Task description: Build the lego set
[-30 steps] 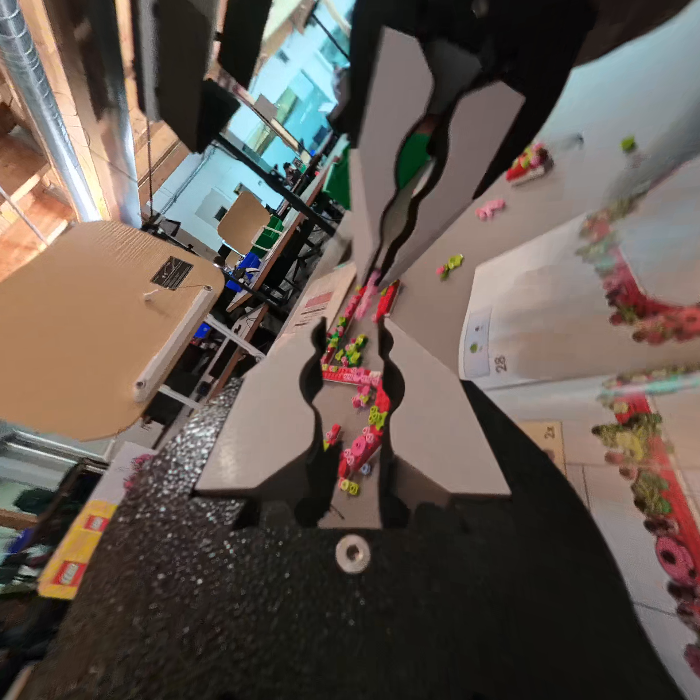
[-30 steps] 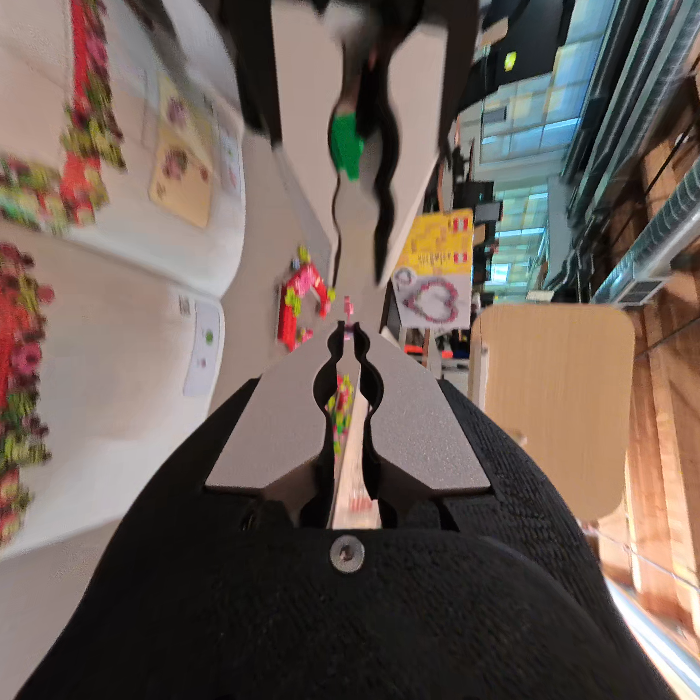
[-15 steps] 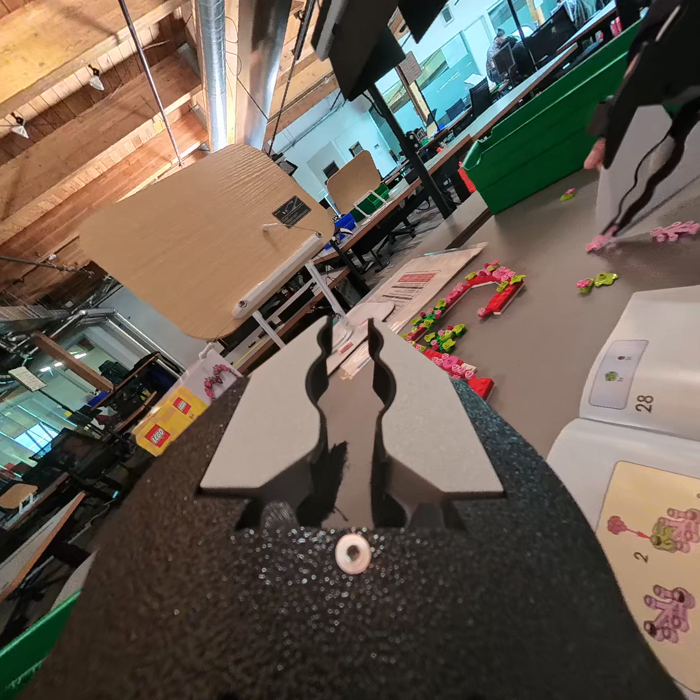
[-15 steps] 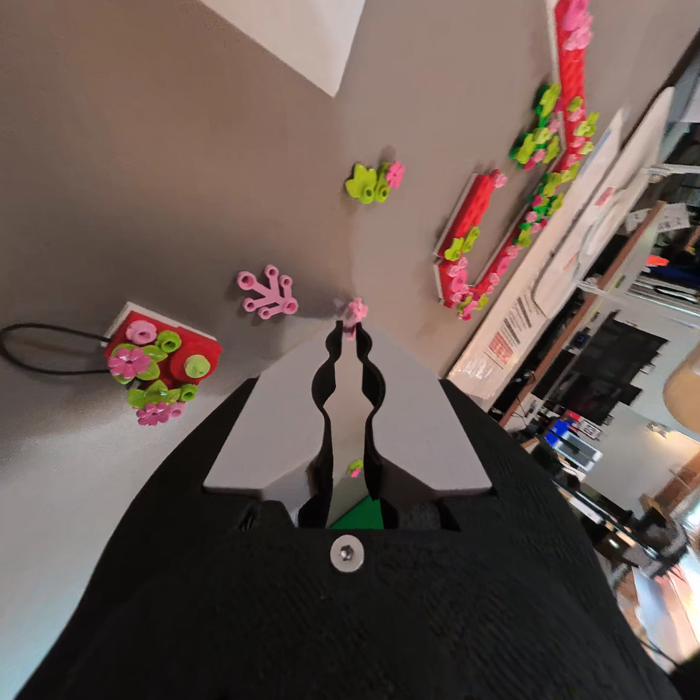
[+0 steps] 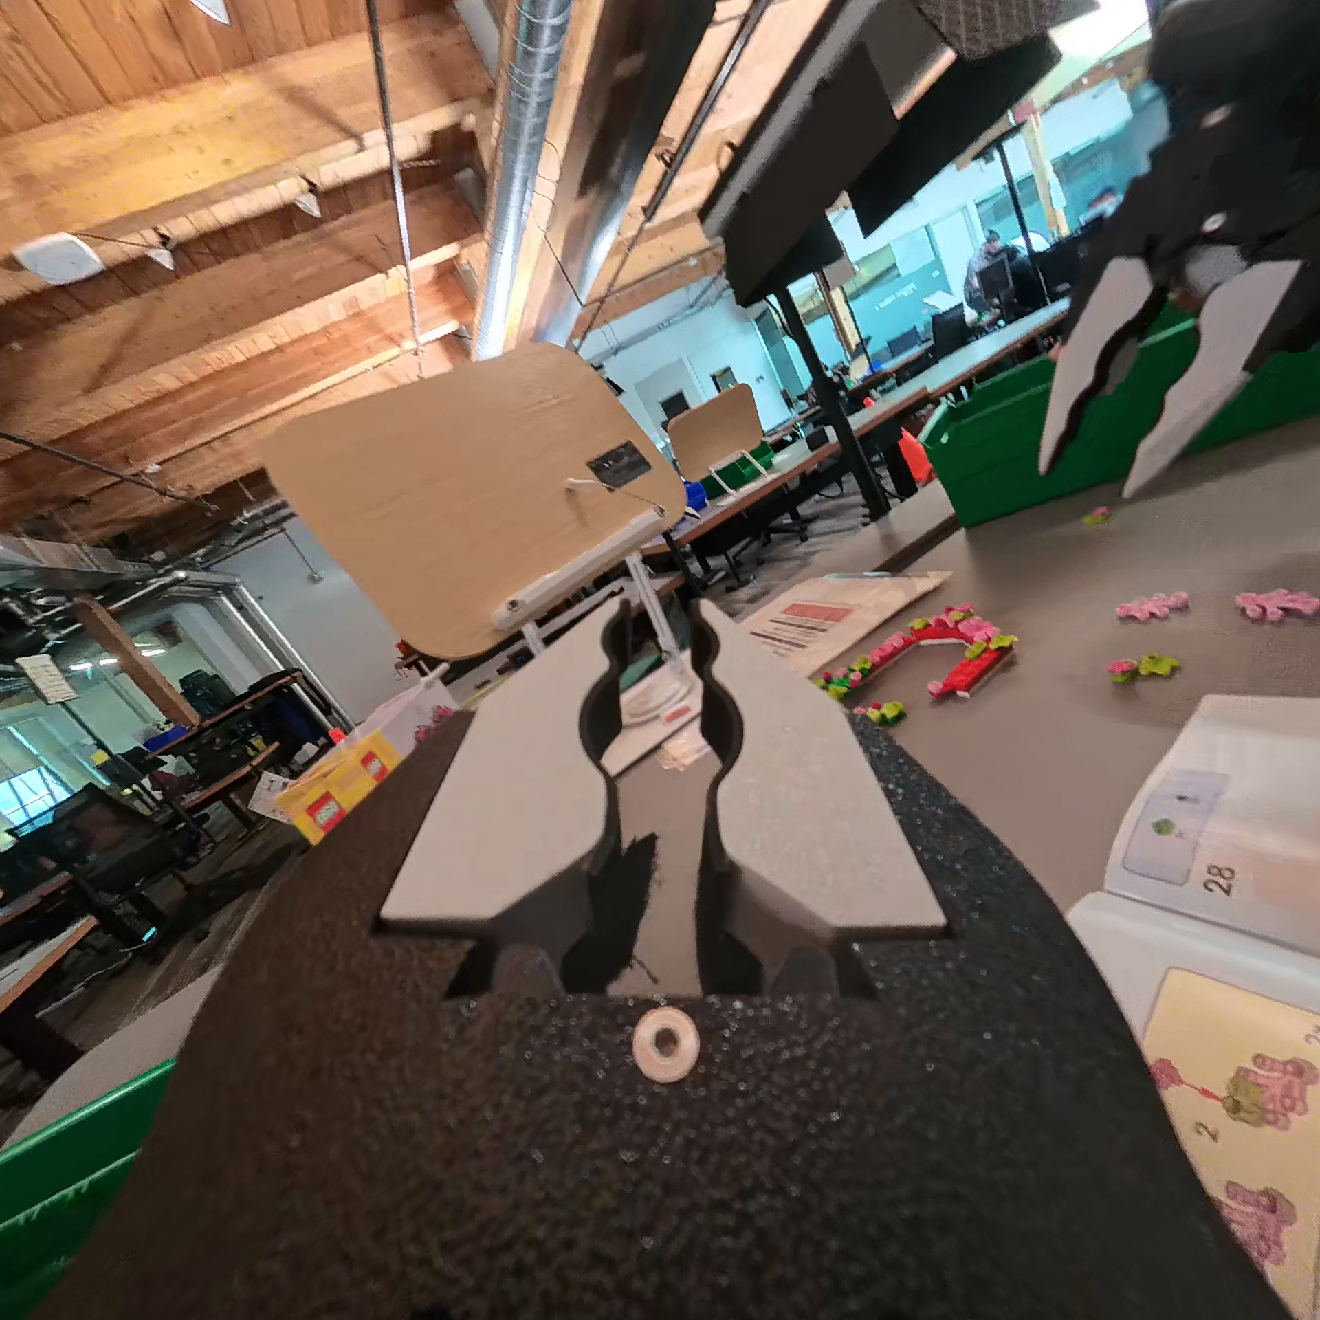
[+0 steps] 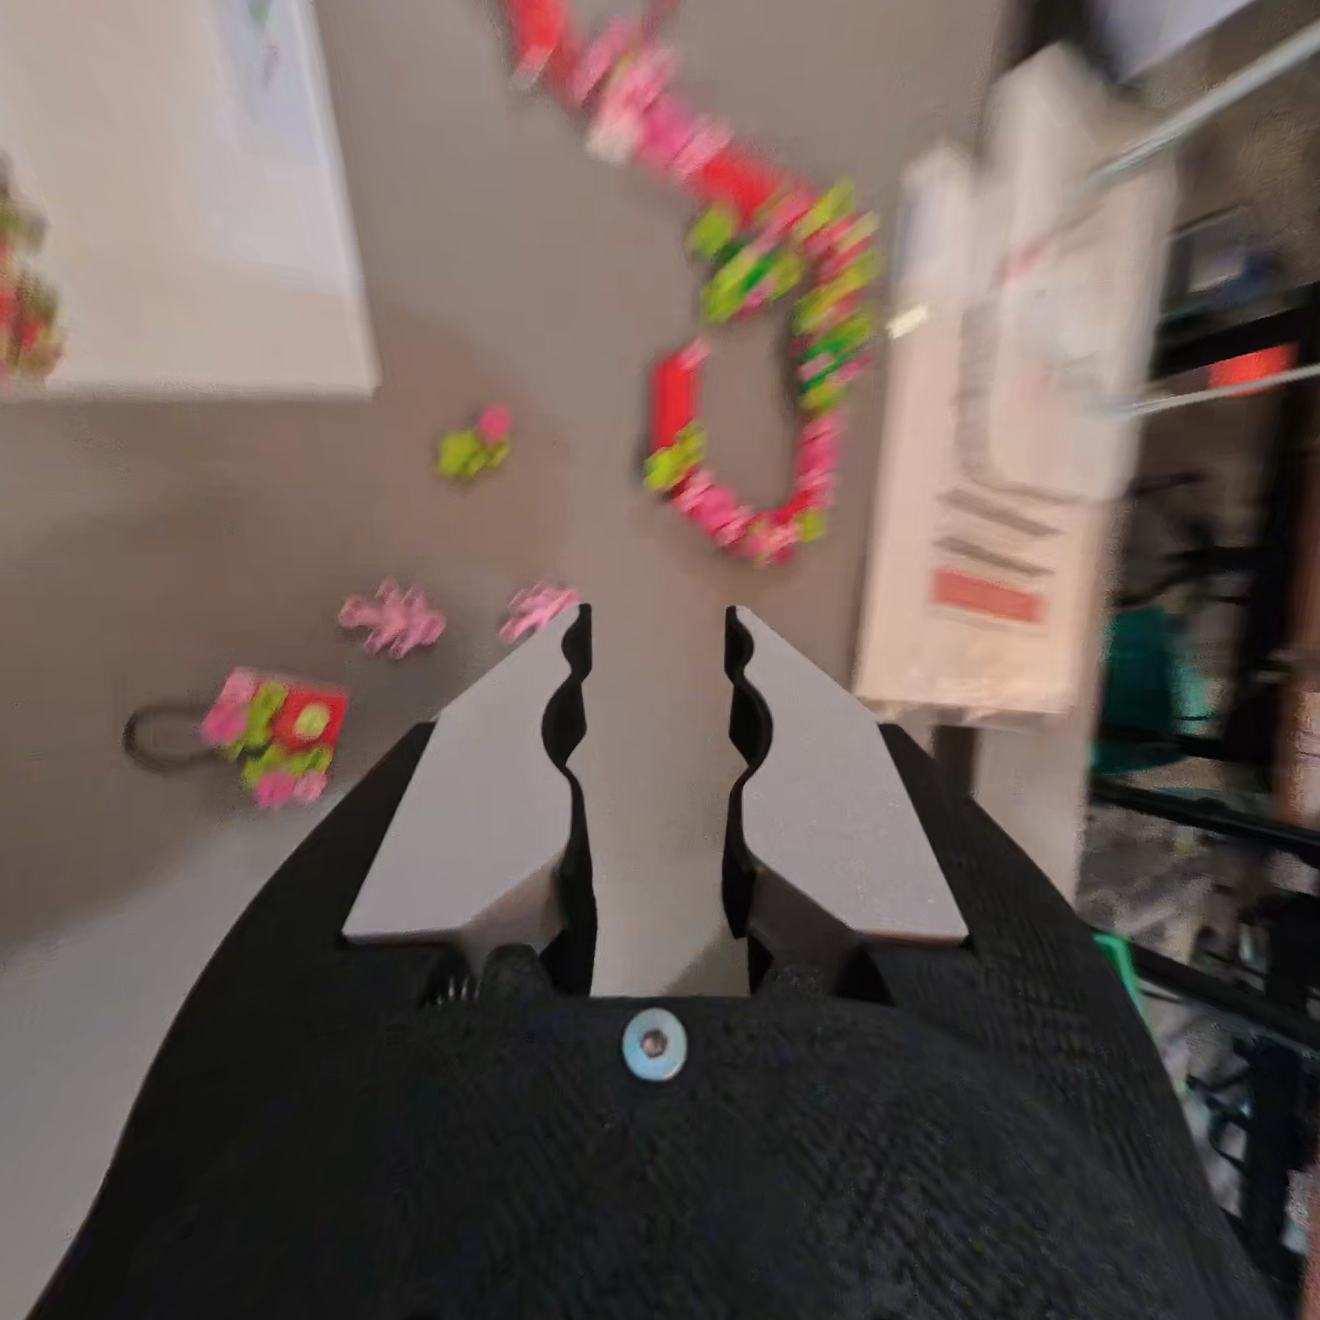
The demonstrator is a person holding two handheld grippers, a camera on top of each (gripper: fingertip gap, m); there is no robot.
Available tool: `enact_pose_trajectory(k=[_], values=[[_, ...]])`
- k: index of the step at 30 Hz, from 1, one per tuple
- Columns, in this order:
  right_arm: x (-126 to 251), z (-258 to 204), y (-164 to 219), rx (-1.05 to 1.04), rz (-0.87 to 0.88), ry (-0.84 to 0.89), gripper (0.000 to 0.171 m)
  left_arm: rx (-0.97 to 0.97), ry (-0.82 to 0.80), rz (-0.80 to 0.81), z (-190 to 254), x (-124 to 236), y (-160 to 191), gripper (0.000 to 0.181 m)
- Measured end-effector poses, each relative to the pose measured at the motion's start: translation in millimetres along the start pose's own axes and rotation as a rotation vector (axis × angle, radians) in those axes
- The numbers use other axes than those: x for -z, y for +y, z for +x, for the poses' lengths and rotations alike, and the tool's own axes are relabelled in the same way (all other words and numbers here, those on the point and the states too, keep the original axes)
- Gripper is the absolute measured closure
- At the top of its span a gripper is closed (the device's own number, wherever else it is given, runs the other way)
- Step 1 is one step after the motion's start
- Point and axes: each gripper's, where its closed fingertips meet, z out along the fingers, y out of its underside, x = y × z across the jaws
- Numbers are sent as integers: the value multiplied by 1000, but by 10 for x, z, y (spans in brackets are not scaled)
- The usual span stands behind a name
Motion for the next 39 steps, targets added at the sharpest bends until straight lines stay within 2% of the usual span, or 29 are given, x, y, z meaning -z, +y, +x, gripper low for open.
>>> enact_pose_trajectory(k=[1,4,6,9,12,14,17,20,24,27,30,32,35,39], values=[[126,145,-125,-42,115,128,134,10,-22,15,-48,20,-27,168],[574,364,-283,-127,425,515,135,24,-89,58,-182,84,-86,167],[765,307,-212,-139,558,723,144,-4,-136,68,-273,132,-106,166],[698,159,62,-111,519,903,146,-44,-174,89,-404,231,-224,165],[560,38,186,-106,500,918,145,-25,-237,125,-655,464,-452,162],[582,61,215,-103,490,926,146,-16,-272,90,-887,616,-571,157],[607,160,331,-184,519,955,146,-30,-318,-55,-1312,775,-672,153],[596,254,408,-236,529,963,146,14,-290,-242,-1652,816,-644,156],[592,341,447,-218,495,1010,146,127,-161,-571,-1872,808,-227,152],[594,412,442,-196,479,1052,146,146,-19,-767,-1835,848,212,124],[576,471,424,-200,490,1062,142,120,-7,-872,-1862,915,618,97],[540,480,396,-197,504,1046,141,137,62,-982,-1744,1039,894,77],[472,458,355,-196,525,995,138,141,208,-1059,-1506,1194,1128,78],[471,454,366,-199,525,993,138,206,495,-1137,-1135,1415,1234,111]])
